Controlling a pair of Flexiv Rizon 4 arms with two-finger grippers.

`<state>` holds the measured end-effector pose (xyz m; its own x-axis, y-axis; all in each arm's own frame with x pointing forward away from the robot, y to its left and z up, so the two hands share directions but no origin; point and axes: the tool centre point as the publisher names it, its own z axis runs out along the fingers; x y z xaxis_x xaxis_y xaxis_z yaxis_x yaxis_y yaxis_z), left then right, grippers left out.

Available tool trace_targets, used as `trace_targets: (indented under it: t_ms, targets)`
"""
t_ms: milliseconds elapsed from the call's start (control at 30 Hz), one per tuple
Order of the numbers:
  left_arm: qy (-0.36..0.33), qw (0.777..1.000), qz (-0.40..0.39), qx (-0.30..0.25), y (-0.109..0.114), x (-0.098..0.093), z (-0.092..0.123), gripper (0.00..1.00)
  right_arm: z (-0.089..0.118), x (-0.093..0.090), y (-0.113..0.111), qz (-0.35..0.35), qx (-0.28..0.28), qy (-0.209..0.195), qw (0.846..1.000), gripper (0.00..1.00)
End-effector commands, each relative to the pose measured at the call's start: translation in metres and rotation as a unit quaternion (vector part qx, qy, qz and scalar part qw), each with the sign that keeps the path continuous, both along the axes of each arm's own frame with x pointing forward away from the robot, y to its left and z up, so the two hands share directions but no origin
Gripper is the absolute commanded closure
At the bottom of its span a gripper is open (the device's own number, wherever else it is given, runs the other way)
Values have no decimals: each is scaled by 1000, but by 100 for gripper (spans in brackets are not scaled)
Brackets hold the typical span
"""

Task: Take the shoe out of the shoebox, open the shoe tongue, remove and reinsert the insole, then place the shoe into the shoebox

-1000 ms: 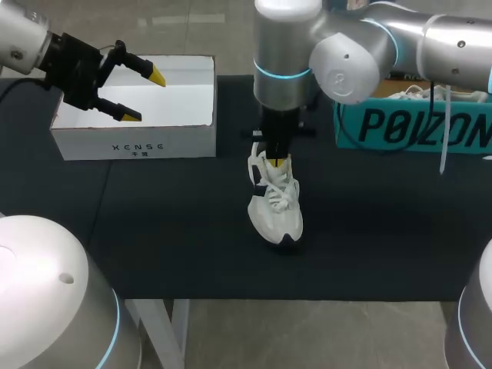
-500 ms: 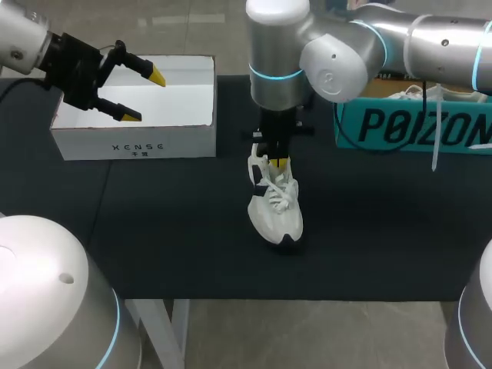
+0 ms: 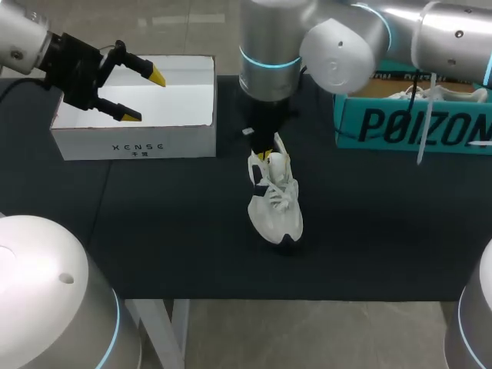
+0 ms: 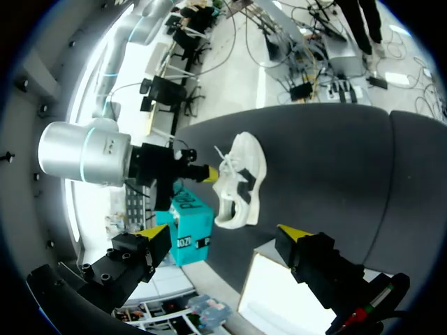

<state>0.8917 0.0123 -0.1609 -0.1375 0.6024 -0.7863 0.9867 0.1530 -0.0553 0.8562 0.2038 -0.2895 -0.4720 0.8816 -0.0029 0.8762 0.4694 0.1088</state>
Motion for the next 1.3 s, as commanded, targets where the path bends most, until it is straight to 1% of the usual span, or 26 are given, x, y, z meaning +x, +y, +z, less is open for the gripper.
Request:
trace_targets:
  t_ms: [33,333,367,400,433,467,500,533,567,600,633,667,700,733,767,800,833,867,900,1000,1100,1167,1233,1300]
  targets:
    - [0,1000,0,2,0,0,0,0,1,-3,-8,360,36,39,931,100]
    - [0,1000,0,2,0,0,0,0,1,-3,-8,360,36,39,931,100]
    - [0,1000,0,2,0,0,0,0,2,1,-2,428,20,23,903,100]
    - [0,1000,0,2,0,0,0,0,4,4,1,470,21,8,883,100]
    - [0,1000,0,2,0,0,0,0,8,9,1,493,-7,-9,870,100]
    - [0,1000,0,2,0,0,0,0,9,14,1,533,-20,-20,846,100]
    - [0,1000,0,2,0,0,0,0,11,20,0,557,-30,-34,829,100]
    - [0,1000,0,2,0,0,0,0,13,28,-2,568,-51,-39,821,100]
    - [0,1000,0,2,0,0,0,0,15,35,-4,587,-53,-51,806,100]
    - [0,1000,0,2,0,0,0,0,18,43,-5,601,-45,-56,796,100]
    - [0,1000,0,2,0,0,0,0,20,51,-7,601,-66,-61,794,100]
    - [0,1000,0,2,0,0,0,0,22,58,-6,607,-75,-66,788,100]
    - [0,1000,0,2,0,0,0,0,25,65,-7,611,-78,-72,785,95]
    - [0,1000,0,2,0,0,0,0,27,73,-7,600,-91,-77,791,69]
    - [0,1000,0,2,0,0,0,0,28,81,-8,593,-91,-85,796,53]
    - [0,1000,0,2,0,0,0,0,29,88,-8,594,-91,-85,795,52]
    - [0,1000,0,2,0,0,0,0,29,95,-8,584,-104,-88,800,42]
    - [0,1000,0,2,0,0,0,0,28,102,-8,581,-101,-90,802,33]
    - [0,1000,0,2,0,0,0,0,27,108,-8,579,-104,-91,803,38]
    - [0,1000,0,2,0,0,0,0,21,127,-7,573,-113,-92,807,33]
    - [0,1000,0,2,0,0,0,0,11,138,-5,571,-133,-87,806,22]
    - [0,1000,0,2,0,0,0,0,4,143,-5,575,-148,-77,801,17]
    - [0,1000,0,2,0,0,0,0,-4,147,-6,575,-153,-71,800,17]
    - [0,1000,0,2,0,0,0,0,-11,148,-8,574,-148,-67,803,18]
